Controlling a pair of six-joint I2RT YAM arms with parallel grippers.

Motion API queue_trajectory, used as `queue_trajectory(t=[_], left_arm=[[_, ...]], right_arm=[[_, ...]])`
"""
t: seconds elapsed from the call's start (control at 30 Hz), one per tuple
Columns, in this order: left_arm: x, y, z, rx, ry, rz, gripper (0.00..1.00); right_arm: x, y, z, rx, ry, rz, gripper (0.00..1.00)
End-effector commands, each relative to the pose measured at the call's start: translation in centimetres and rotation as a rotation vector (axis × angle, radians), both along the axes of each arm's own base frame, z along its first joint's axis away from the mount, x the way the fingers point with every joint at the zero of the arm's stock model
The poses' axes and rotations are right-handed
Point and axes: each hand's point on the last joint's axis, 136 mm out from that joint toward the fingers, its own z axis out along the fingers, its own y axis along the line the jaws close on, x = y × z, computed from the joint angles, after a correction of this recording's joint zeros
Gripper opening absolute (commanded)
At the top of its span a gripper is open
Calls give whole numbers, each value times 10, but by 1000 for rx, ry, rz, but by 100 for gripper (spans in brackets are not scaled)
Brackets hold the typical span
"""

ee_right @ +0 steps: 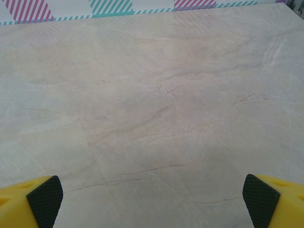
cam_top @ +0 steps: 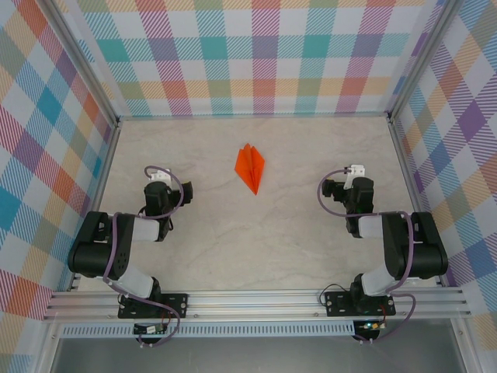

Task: Fold a paper plane with a square sheet of paper (pick it up from the middle)
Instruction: Reset both arms

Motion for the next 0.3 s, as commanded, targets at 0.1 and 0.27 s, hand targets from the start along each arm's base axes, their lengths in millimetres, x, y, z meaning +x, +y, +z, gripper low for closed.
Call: queue_trajectory(t=[0.1, 0.27], left_arm=[[7, 1, 5, 4, -10, -12, 100], [7, 2, 6, 5, -14, -10, 100]], right_arm=[[4, 1, 9, 0, -40, 14, 100], [1, 18, 11, 2, -58, 121, 100]])
